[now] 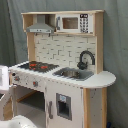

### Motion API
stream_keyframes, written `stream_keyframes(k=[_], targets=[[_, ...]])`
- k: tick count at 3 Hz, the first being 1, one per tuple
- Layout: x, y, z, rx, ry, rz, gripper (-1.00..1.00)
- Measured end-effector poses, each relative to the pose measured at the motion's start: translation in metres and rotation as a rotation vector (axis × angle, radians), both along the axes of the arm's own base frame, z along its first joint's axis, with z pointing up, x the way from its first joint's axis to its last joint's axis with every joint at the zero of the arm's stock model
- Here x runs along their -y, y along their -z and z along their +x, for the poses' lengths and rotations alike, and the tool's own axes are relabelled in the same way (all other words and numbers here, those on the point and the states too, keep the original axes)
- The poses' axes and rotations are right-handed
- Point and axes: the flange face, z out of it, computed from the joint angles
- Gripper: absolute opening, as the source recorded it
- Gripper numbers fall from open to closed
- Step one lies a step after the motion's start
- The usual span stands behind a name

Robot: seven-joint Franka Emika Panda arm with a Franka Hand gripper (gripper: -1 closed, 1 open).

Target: Play with the kitchen

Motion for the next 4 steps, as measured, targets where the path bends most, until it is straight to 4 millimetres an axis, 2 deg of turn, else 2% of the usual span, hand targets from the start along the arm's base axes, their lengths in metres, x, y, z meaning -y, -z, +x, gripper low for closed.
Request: stream_keyframes(k=[3,4], targets=[[-0.052,0.020,-0.063,0.279,-0.129,-0.244,1.00],[-0.064,0.024,-0.071,0.356,-0.194,-0.263,1.00]])
